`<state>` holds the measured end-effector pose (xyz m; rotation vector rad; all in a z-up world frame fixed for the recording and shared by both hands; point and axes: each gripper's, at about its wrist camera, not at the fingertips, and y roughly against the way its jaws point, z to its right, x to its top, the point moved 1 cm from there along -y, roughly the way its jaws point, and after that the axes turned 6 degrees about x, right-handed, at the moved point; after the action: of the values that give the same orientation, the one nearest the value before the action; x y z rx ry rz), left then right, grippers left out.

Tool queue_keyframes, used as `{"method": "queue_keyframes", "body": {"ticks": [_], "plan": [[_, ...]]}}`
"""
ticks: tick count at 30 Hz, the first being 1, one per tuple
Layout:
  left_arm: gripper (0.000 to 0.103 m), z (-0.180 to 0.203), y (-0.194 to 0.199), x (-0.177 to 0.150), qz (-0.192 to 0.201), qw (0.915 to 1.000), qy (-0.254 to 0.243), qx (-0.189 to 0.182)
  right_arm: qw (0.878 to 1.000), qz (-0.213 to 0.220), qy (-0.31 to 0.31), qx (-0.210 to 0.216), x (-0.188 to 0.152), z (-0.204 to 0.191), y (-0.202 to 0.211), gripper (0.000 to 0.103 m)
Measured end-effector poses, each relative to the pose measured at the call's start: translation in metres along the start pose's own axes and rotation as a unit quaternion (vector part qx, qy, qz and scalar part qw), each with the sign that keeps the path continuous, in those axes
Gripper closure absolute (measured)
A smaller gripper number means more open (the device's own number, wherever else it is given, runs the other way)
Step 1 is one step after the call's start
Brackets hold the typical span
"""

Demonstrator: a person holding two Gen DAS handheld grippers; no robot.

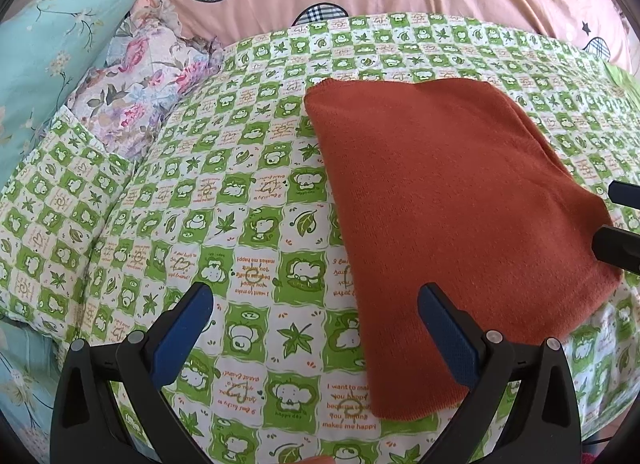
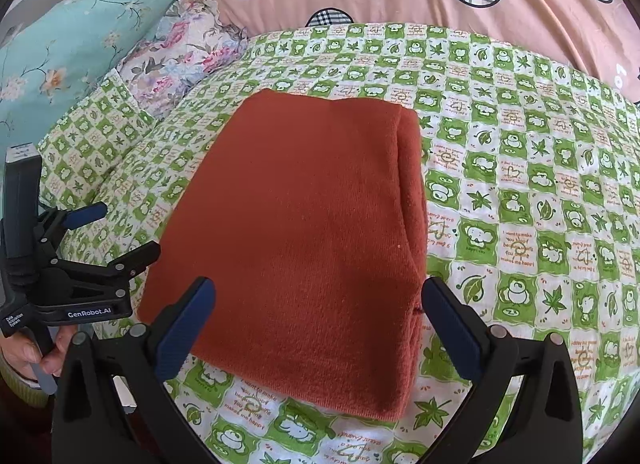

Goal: Fold small clothes

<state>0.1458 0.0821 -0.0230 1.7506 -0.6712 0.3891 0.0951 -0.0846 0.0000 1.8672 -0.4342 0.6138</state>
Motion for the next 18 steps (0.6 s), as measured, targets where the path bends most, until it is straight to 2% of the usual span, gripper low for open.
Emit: {"method": "queue_keyframes", "body": {"ticks": [18], "plan": [[0.001, 0.000, -0.001, 0.018, 0.007, 0.9995, 0.019, -0.022, 1.000, -0.004, -0.013, 0.008, 0.009, 0.010, -0.008, 0.000]]}}
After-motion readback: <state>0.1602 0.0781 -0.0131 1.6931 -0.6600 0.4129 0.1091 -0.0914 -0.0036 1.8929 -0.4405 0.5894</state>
